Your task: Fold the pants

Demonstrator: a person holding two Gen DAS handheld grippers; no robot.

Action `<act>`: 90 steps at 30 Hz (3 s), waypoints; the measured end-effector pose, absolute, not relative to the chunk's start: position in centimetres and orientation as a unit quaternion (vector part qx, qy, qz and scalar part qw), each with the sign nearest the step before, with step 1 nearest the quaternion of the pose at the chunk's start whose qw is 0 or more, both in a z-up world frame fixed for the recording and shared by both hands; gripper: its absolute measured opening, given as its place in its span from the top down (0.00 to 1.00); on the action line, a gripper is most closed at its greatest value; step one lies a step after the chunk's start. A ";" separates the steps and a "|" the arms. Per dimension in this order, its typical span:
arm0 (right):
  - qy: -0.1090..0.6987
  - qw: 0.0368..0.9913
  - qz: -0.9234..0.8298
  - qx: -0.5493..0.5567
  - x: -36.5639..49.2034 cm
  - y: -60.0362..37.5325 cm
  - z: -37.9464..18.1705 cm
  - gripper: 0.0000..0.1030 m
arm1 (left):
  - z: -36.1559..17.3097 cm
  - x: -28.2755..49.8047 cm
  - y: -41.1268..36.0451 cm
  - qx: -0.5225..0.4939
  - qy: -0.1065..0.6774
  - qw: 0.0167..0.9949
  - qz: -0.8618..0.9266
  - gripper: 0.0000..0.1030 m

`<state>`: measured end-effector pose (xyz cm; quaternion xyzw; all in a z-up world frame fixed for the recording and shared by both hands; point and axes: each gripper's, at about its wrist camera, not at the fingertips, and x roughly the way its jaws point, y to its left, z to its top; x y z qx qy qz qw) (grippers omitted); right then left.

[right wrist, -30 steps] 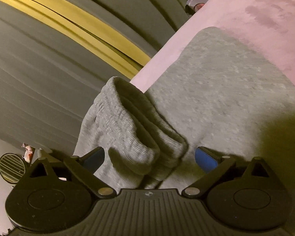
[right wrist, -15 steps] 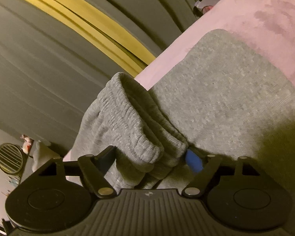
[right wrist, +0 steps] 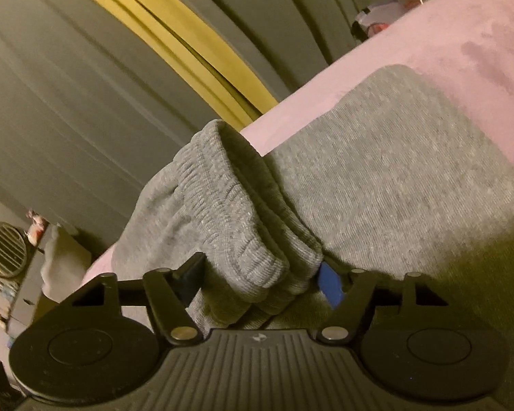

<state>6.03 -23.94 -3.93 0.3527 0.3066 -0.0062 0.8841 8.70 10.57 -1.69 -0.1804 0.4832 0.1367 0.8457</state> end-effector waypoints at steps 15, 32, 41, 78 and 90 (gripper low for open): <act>0.285 0.921 -0.021 0.264 5.7 -20.5 0.4 0.61 | -1.8 8.8 10.5 -0.181 0.480 0.847 0.140 0.11; 0.148 0.955 -0.016 0.255 -0.7 -19.8 10.3 0.64 | -0.9 8.0 10.9 -0.208 0.454 0.860 0.109 0.11; 0.289 0.891 -0.139 0.321 -0.9 -27.4 -1.2 0.38 | 0.6 6.8 7.5 -0.170 0.458 0.867 -0.100 0.08; 0.278 0.926 -0.104 0.232 -0.6 -24.6 -1.6 0.56 | -0.6 4.1 -0.5 0.028 0.460 0.880 -0.118 0.55; 0.330 0.908 -0.169 0.196 -1.5 -26.1 -1.5 0.50 | 0.5 4.0 1.0 -0.005 0.432 0.898 -0.090 0.22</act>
